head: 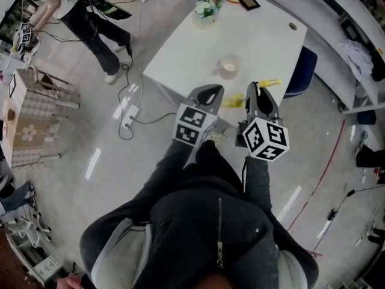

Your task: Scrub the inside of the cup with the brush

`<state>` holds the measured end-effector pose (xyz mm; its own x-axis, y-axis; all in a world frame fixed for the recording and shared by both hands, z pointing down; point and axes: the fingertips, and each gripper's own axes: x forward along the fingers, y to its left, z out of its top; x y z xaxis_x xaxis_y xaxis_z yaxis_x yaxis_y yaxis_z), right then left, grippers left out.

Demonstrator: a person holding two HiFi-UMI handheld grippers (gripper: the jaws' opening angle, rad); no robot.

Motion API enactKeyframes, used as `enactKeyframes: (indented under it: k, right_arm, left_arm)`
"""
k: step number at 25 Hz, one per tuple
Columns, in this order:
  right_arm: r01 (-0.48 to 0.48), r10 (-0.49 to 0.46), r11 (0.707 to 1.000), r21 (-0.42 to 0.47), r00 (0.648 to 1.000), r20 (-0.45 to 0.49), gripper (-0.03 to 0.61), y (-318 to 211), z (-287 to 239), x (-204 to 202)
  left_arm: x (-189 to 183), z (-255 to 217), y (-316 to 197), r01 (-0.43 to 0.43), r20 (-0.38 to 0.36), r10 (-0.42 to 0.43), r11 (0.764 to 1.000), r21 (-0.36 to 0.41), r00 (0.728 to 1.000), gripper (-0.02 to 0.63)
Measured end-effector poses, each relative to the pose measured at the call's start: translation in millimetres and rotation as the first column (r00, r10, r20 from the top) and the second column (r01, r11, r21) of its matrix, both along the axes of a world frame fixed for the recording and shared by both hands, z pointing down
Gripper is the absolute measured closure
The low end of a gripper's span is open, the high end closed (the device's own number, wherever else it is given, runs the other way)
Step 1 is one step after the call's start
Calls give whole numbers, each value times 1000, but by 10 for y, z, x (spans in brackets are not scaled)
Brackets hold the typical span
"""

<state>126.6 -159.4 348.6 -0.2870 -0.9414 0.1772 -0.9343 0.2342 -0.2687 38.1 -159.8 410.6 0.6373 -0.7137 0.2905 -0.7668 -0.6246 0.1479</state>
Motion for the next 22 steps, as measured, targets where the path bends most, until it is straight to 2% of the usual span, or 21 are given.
enactKeyframes:
  k: [8, 17, 20, 21, 22]
  right_arm:
    - [-13, 13, 1000, -13, 1000, -10, 535, -538, -5, 282]
    - [-37, 38, 999, 7, 998, -49, 534, -1048, -31, 555]
    - [-45, 45, 999, 15, 998, -40, 534, -1166, -61, 622]
    - [-47, 47, 999, 18, 998, -37, 535, -1196, -76, 631]
    - [-47, 48, 999, 22, 998, -37, 535, -1220, -95, 632]
  left_arm:
    - [102, 111, -558, -2, 57, 3, 1000, -14, 998, 603]
    - [95, 221, -1077, 18, 58, -16, 999, -31, 998, 603]
    - [100, 207, -1146, -1, 47, 2, 1000, -27, 999, 603]
    - [108, 206, -1160, -16, 46, 16, 1000, -19, 999, 598]
    - [117, 218, -1165, -34, 51, 35, 999, -14, 998, 544]
